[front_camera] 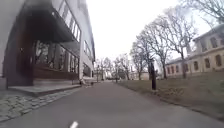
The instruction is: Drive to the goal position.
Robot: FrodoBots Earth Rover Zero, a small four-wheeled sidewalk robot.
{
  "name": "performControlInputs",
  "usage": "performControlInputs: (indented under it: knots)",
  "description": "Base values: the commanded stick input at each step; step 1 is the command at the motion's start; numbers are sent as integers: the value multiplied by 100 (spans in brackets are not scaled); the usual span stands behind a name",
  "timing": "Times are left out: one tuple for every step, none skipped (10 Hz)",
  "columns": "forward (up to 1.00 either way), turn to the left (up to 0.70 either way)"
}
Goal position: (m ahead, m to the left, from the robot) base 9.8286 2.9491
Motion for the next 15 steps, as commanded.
performControlInputs:
  knots:
    - [100,0]
    - [100,0]
    - [100,0]
    - [100,0]
    - [100,0]
    - [100,0]
    - [100,0]
    - [100,0]
    - [100,0]
    - [100,0]
    - [100,0]
    - [100,0]
    - [100,0]
    - [100,0]
    - [100,0]
